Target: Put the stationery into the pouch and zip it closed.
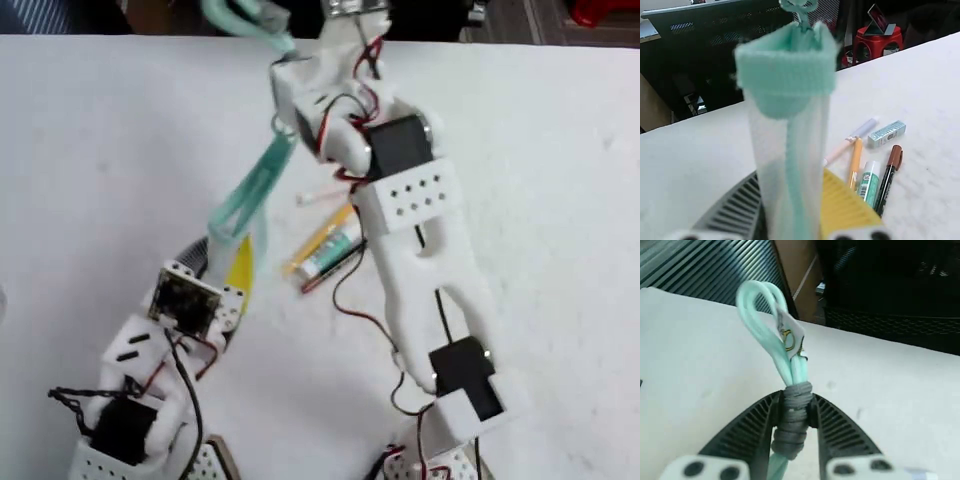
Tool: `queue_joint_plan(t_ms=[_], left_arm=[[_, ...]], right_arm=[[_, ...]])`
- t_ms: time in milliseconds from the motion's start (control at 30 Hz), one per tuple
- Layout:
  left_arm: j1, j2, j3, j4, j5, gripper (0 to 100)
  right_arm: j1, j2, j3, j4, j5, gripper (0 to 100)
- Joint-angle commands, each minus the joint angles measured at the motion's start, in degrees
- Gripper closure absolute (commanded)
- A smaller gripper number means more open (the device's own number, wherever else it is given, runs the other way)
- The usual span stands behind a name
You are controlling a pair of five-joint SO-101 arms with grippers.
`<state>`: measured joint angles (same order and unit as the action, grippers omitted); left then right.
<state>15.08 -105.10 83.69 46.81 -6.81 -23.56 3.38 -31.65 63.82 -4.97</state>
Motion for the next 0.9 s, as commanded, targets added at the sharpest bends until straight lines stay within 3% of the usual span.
queue_joint_plan(t_ms=[0, 500, 867], left_arm=[[0.04, 0.31, 0.26, 1.93, -0.26, 95], [-0.13, 0.31, 0.79, 1.93, -0.26, 95], [-0.13, 0.31, 0.97, 1.76, -0.35, 95]], right_arm=[[2.07, -0.84, -2.37, -2.59, 0.0, 98.3], [3.82, -0.75, -2.02, -9.71, 0.0, 98.3], [3.38, -1.19, -1.93, -6.2, 0.0, 94.4]])
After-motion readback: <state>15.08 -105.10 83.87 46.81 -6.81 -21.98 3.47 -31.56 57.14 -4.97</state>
